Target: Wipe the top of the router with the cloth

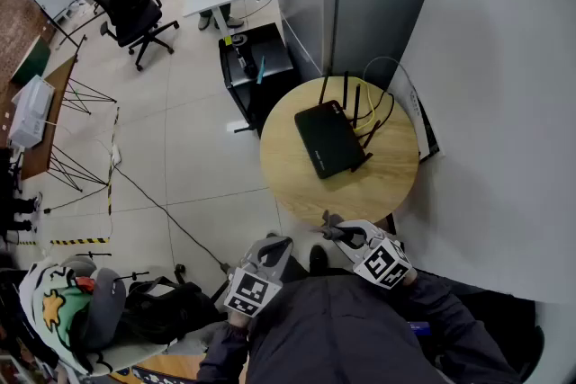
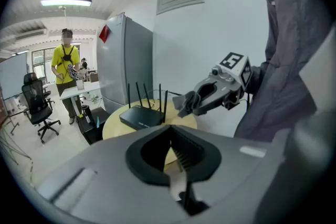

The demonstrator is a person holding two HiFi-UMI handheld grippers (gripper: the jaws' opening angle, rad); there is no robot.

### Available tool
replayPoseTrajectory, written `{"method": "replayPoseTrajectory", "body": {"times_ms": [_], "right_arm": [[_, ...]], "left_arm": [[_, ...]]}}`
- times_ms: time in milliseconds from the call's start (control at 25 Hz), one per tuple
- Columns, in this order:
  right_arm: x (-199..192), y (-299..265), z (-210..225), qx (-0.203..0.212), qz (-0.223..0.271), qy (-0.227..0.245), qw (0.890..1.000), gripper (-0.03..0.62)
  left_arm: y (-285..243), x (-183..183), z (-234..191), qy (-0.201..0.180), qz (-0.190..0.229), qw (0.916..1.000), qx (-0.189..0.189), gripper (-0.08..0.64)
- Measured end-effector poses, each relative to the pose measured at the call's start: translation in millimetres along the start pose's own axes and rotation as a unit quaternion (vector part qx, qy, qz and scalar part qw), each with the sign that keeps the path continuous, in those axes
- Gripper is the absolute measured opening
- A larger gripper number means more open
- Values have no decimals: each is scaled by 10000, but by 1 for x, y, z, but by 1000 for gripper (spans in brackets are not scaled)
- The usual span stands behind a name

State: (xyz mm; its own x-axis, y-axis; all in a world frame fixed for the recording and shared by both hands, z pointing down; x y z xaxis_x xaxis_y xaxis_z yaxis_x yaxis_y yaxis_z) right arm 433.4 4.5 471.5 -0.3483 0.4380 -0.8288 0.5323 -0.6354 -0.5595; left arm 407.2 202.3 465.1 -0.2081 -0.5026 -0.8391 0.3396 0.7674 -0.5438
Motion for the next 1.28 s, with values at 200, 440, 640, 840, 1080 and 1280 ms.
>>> {"method": "replayPoseTrajectory", "body": {"times_ms": [200, 440, 640, 840, 1080, 1280], "right_arm": [[7, -18, 22, -60, -31, -78, 9999, 34], [16, -50, 63, -245, -90, -253, 9993, 34], [26, -79, 108, -673, -240, -570, 9958, 34], [44, -118, 150, -1237, -425, -1207, 9840, 34], [58, -161, 194, -1953, -647, -2386, 9491, 34], [53, -186, 221, -2541, -834, -3064, 9136, 34]], "left_arm": [[-11, 5, -30, -25, -12, 10000, -18, 2], [-37, 15, -88, -166, 14, 9996, -225, 2], [-70, 22, -151, -346, 79, 9977, -584, 2], [-93, 33, -227, -600, 126, 9918, -1124, 2], [-99, 37, -320, -830, 41, 9797, -1826, 2], [-106, 34, -385, -983, -41, 9718, -2143, 2]]}}
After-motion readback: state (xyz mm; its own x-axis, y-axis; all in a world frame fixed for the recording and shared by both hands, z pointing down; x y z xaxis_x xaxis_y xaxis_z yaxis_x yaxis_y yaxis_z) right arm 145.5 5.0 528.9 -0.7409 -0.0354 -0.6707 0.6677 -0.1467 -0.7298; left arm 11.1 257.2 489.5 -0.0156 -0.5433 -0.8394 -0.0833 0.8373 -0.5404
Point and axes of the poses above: the fingertips, and each gripper's own axes: y backward along the fingers, z to its right, x out of its top, the point moved 8 cm from there along y, backward along the fingers, and after that the axes turned 2 degrees about x, right-handed, at the moved point
